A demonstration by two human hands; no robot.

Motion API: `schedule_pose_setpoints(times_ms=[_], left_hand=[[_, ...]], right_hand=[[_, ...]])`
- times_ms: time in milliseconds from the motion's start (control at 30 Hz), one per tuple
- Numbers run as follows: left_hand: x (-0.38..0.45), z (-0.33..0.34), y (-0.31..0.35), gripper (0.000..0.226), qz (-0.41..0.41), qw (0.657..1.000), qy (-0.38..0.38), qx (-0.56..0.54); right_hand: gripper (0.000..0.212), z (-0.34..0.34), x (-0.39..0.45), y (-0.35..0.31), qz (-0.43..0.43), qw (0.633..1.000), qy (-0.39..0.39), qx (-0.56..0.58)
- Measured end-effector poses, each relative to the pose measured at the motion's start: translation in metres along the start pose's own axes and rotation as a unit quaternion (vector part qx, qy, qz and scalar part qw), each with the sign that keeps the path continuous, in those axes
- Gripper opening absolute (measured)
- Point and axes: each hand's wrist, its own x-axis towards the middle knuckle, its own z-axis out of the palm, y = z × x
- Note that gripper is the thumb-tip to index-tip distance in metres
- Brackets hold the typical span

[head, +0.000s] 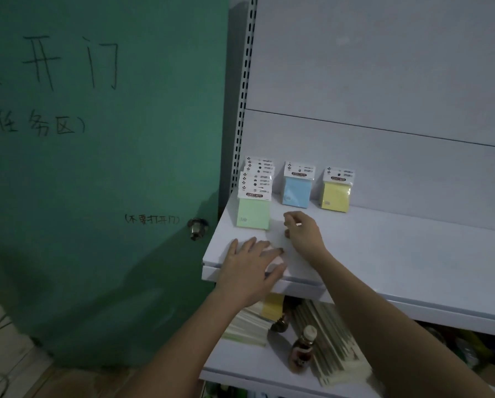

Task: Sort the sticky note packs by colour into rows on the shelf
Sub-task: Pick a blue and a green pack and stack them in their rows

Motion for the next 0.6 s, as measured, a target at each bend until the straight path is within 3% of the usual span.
schedule_pose_setpoints(times_ms=[200, 367, 600], left_hand=[[0.009, -0.005, 0.022, 0.038, -0.093, 0.995, 0.02, -0.009], [0.025, -0.01, 0.071, 0.056, -0.185, 0.981, -0.049, 0.028], [0.023, 0.007, 0.259, 0.056, -0.074, 0.99, -0.106, -0.057]], right_hand=[[0.039, -0.089, -0.038, 0.025, -0.039, 0.982, -0.073, -0.168], [0.05, -0.181, -0.081, 0.064, -0.017, 0.969, -0.097, -0.228], [0.054, -0.324, -0.155, 0.12, 0.008, 0.974, -0.073, -0.214]])
